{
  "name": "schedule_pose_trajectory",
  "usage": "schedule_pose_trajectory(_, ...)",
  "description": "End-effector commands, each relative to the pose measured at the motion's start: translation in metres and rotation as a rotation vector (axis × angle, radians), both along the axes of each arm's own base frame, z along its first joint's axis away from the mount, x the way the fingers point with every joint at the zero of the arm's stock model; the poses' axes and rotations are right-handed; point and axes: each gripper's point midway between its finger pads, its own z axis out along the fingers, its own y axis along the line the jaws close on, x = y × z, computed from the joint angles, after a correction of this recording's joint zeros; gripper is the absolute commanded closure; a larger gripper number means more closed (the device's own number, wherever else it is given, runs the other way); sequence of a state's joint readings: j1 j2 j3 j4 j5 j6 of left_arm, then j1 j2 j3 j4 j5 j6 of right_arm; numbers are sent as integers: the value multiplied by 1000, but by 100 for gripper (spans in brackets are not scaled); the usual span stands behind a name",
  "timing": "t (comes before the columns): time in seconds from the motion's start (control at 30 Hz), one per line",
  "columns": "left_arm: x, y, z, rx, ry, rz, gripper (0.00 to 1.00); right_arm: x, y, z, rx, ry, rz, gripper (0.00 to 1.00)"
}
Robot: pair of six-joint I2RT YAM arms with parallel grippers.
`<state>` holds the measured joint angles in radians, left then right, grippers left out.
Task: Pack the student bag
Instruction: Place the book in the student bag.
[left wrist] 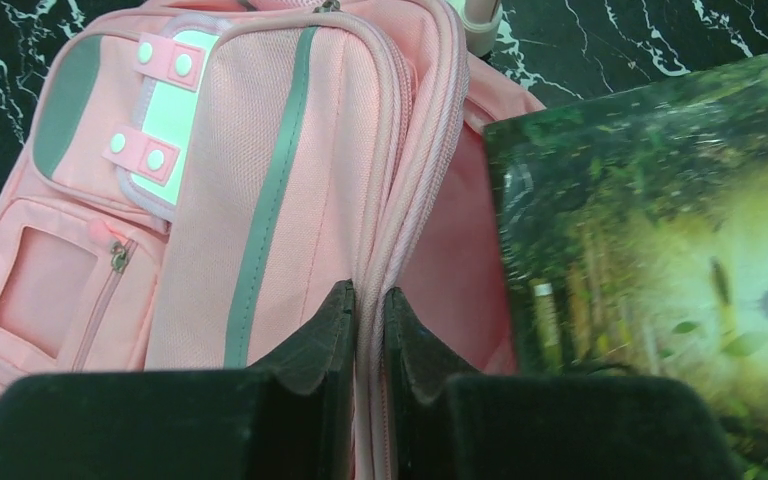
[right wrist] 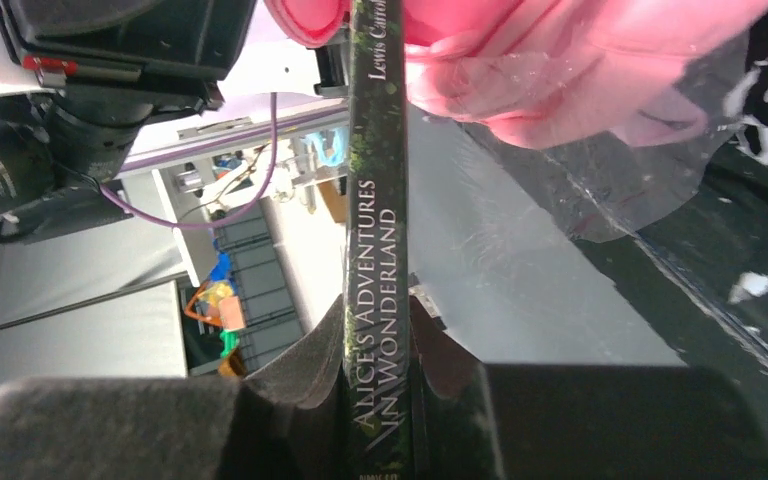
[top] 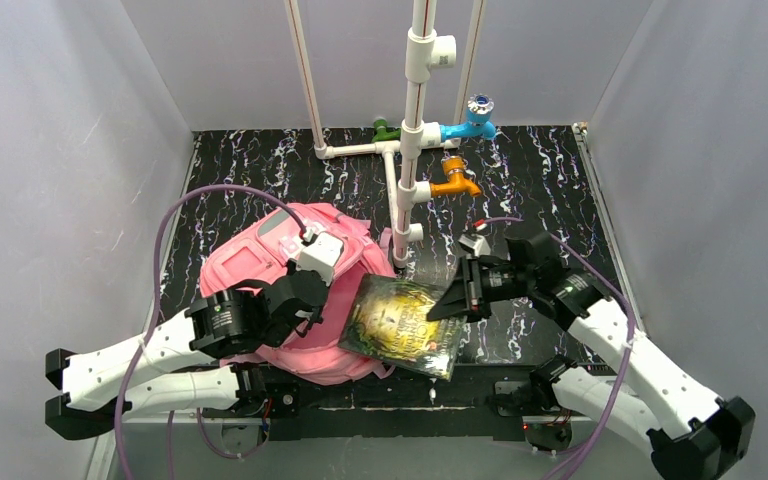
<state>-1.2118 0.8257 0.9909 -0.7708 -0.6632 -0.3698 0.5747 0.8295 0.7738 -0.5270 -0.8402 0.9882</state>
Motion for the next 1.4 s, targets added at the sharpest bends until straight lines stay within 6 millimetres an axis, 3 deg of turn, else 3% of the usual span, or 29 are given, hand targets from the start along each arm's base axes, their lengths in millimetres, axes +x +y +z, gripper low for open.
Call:
schedule_pose_trajectory(0.0,5,-13,31,-160,-27,34,100,21,38,46,216,-40,-83,99)
schedule_pose_trajectory(0.17,3,-15,33,-170,-21,21,100,33,58,29,238,-10,-196,99)
schedule_pose_trajectory(0.4,0,-11,35,-184,-15,17,100,60,71,29,297,-36,-362,99)
schedule_pose_trajectory(0.77,-15,-7,45,-275,5,-47,100,73,135,34,310,-76,-299,99)
schedule_pose_trajectory(0.97,-25,-4,50,-316,0,-110,100,94,141,27,335,-142,-397,99)
schedule_pose_trajectory(1.23,-35,-3,53,-319,-7,-194,100,109,169,25,402,-290,-395,99)
schedule_pose_trajectory(1.37,-35,-3,54,-325,-10,-200,100,124,163,18,371,-369,-514,99)
